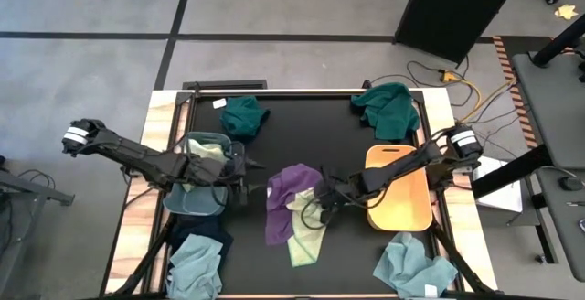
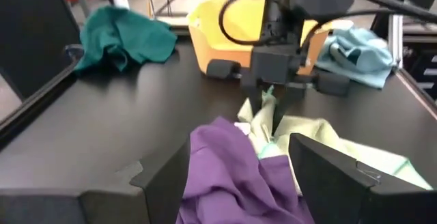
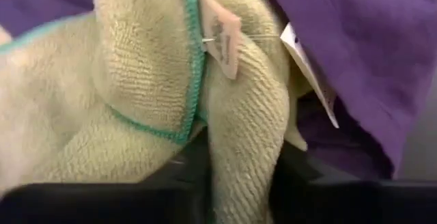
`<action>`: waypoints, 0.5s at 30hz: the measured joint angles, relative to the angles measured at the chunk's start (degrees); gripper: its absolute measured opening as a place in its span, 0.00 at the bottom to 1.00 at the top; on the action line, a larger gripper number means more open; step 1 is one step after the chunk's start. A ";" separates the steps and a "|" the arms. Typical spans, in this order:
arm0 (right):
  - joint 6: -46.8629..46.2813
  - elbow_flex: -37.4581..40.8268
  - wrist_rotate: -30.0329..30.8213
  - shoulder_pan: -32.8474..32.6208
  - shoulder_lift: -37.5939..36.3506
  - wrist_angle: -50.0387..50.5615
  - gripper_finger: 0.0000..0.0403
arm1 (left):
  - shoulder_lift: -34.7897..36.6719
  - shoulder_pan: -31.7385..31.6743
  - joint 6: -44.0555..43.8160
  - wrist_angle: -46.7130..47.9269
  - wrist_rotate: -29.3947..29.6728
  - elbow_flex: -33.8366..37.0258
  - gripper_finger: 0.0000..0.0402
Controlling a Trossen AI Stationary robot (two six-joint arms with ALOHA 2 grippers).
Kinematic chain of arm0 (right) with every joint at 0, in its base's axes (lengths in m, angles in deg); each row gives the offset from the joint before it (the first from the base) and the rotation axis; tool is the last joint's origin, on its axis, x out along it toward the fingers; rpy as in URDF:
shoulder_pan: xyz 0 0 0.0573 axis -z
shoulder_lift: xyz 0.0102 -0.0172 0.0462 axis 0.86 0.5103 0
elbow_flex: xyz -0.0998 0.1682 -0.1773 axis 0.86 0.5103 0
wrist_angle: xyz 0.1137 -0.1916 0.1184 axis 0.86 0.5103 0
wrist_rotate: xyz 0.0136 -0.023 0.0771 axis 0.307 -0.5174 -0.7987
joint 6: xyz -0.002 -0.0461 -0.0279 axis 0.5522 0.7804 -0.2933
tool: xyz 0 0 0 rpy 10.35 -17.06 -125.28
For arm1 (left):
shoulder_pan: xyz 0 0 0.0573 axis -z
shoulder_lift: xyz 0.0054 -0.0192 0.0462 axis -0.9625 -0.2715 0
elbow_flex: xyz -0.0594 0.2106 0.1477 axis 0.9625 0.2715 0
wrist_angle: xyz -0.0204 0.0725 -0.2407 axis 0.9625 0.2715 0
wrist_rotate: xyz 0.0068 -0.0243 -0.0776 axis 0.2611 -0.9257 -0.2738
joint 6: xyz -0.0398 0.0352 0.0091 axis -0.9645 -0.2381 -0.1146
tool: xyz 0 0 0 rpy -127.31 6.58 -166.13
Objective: Sort microfiber towel by color & place in baskets
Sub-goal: Put the light green microfiber towel into the blue bin
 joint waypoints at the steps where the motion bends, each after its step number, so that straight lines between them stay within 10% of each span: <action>1: 0.57 -0.91 0.02 -0.36 -0.35 1.90 0.11 | -0.09 0.00 0.32 -1.27 0.00 0.39 0.58; 15: 13.94 -8.67 -17.75 -1.95 -16.01 12.79 0.05 | -0.20 0.00 0.81 -2.70 0.81 1.64 0.58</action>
